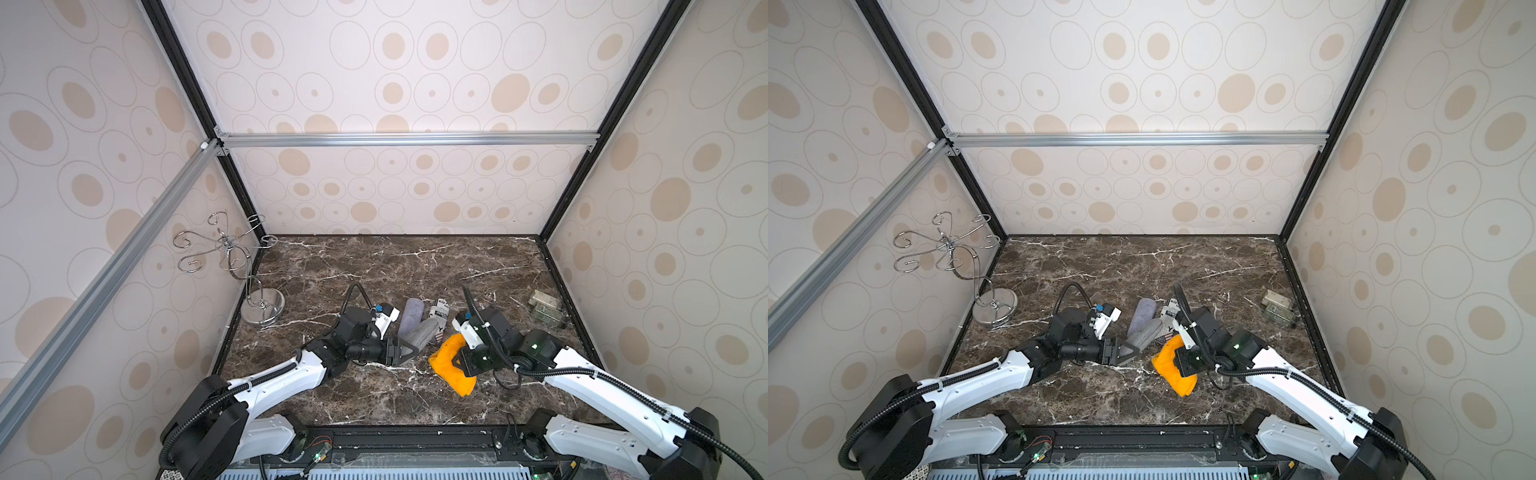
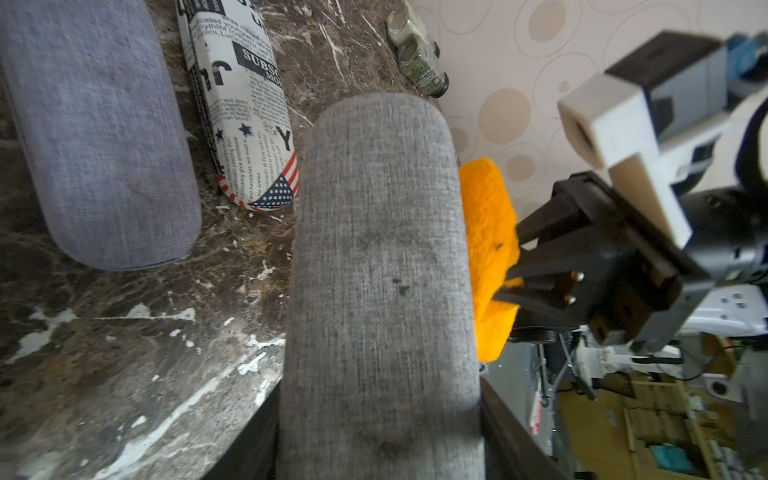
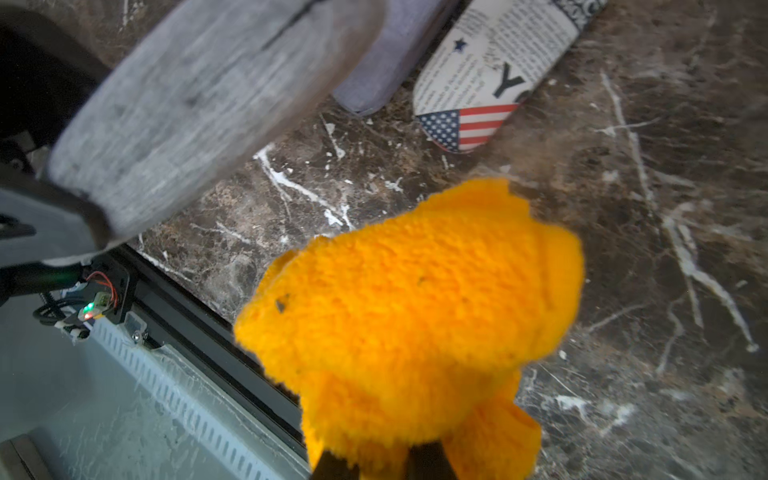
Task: Wipe the eyeglass case
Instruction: Wipe the dirt from the eyeglass case.
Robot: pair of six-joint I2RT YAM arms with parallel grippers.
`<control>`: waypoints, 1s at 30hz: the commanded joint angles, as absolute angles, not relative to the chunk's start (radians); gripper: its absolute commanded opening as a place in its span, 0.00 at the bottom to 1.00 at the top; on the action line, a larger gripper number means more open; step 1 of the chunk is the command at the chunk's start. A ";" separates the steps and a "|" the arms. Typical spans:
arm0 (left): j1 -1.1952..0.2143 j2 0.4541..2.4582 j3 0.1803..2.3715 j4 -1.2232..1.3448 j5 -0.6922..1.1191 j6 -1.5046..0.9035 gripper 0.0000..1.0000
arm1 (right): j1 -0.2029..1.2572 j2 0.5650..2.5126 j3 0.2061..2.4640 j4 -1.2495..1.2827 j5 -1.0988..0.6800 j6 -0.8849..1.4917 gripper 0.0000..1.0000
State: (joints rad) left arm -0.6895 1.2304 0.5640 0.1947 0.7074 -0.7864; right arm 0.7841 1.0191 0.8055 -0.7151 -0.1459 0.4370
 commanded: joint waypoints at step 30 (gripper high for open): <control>-0.673 1.284 0.685 0.145 0.946 -0.758 0.42 | 0.817 1.048 0.785 -0.410 -0.100 0.476 0.00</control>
State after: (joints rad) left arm -0.6678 1.2720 0.6346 0.1406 0.8948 -0.7933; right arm 0.7403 1.0584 0.7601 -0.4576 -0.0837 0.5037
